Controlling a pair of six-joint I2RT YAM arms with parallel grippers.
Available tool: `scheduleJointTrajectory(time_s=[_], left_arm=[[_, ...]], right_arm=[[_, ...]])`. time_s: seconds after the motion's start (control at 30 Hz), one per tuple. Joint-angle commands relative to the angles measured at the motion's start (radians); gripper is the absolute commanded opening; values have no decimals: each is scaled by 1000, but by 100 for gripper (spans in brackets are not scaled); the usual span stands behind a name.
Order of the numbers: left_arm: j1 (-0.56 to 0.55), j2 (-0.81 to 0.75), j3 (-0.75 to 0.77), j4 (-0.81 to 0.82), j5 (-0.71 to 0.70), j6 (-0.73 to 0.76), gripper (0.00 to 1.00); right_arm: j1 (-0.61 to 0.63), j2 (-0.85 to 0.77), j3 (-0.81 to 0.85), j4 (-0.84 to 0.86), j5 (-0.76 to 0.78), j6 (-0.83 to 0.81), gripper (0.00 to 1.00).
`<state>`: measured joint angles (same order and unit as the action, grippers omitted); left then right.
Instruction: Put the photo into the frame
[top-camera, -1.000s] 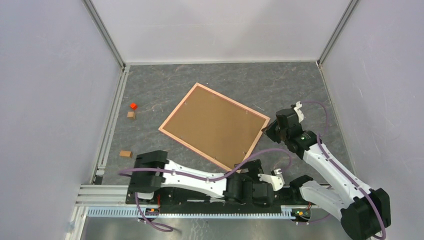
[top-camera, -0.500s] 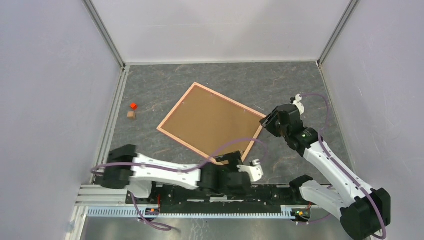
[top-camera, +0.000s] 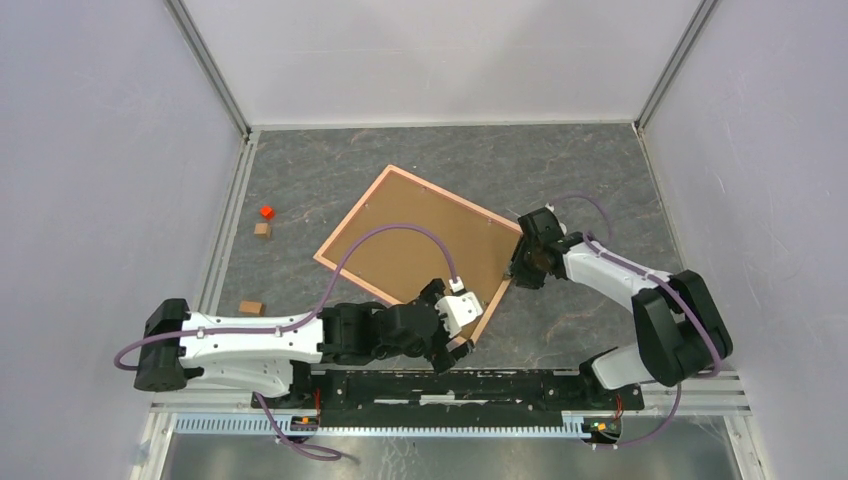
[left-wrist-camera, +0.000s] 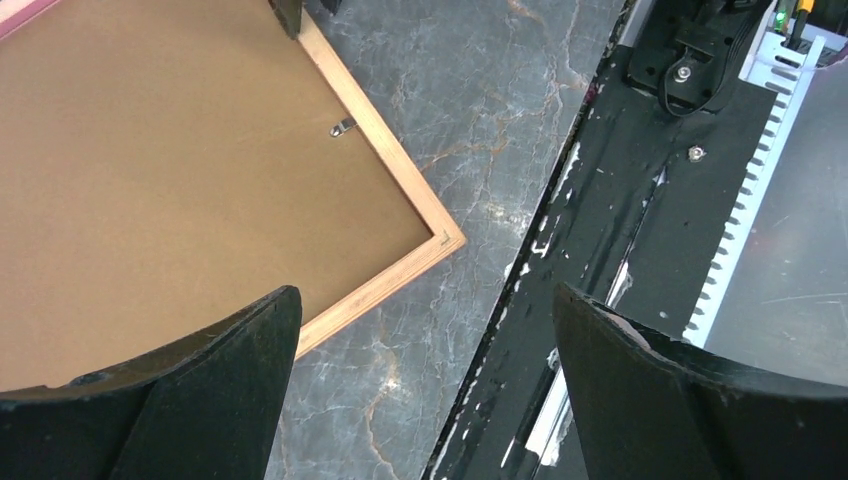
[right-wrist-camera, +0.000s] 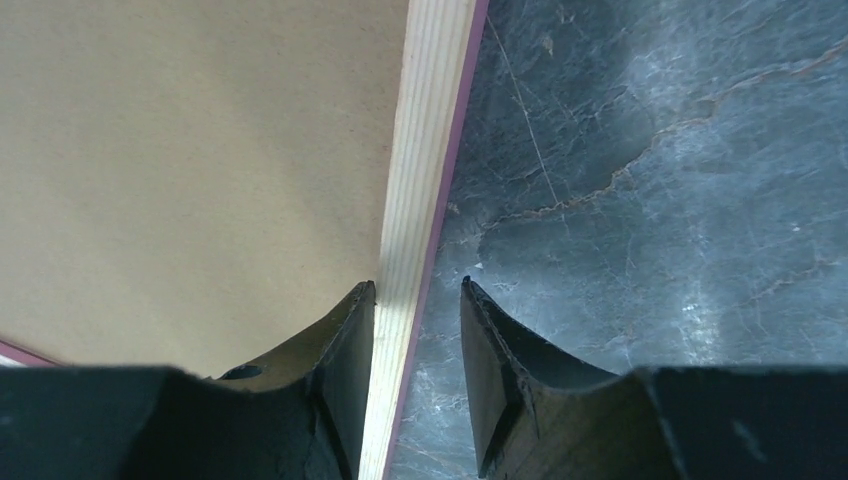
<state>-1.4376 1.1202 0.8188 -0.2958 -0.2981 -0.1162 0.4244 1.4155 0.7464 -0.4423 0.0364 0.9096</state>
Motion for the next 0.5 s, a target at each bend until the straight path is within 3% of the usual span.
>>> scheduleJointTrajectory(time_s=[0.0, 0.17, 0.37, 0.47], left_arm=[[11, 30, -12, 133, 74, -53, 100], [12, 110, -5, 170, 89, -65, 100], [7, 234, 70, 118, 39, -38, 100], [-8, 315, 145, 45, -25, -20, 100]], right_arm=[[-2, 53, 16, 26, -34, 3, 41], [-2, 103, 22, -7, -21, 3, 36], [-1, 119, 55, -63, -34, 26, 2], [-2, 120, 135, -173, -46, 30, 0]])
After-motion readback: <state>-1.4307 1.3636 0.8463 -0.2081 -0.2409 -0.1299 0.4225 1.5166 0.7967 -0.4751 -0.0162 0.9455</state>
